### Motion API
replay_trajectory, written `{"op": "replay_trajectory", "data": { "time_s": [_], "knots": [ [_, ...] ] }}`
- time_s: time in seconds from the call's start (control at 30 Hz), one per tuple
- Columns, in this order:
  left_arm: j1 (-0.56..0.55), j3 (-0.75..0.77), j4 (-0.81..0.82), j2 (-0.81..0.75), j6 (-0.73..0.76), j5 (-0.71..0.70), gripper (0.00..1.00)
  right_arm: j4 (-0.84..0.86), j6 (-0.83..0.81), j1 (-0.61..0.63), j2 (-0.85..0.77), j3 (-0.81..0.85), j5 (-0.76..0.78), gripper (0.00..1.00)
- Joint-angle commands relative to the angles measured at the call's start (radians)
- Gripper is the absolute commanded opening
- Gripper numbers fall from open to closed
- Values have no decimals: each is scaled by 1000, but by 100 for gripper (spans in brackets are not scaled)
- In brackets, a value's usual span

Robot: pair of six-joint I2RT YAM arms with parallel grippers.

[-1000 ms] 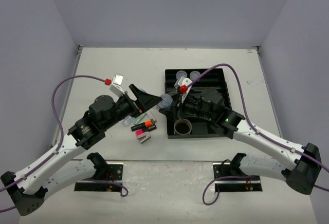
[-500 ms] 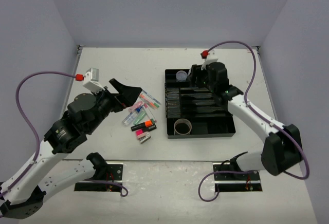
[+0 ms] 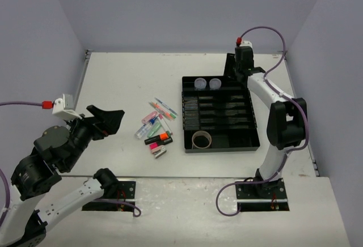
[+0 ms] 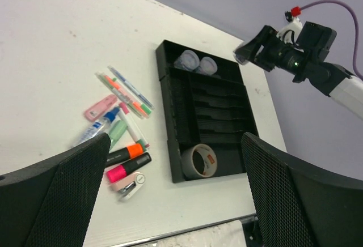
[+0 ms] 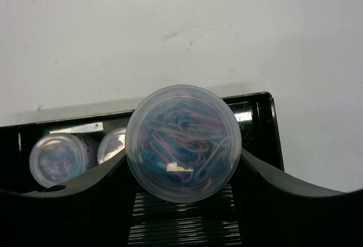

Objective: Sort the stationery into containers
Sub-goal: Place the stationery in the storage box.

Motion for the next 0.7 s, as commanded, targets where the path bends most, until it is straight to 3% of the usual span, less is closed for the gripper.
{"op": "replay_trajectory", "data": {
  "time_s": [0.0,0.5,0.67],
  "knots": [
    [0,30,-90,-35,50,-110,100,-30,-2,1,42,34,4,4],
    [0,8,-55,-41,82,-120,100,-182,33,-31,158,168,-93,13],
    [0,20,-57,-55,91,-135,100,-219,34,-35,186,213,-101,22]
  ]
}}
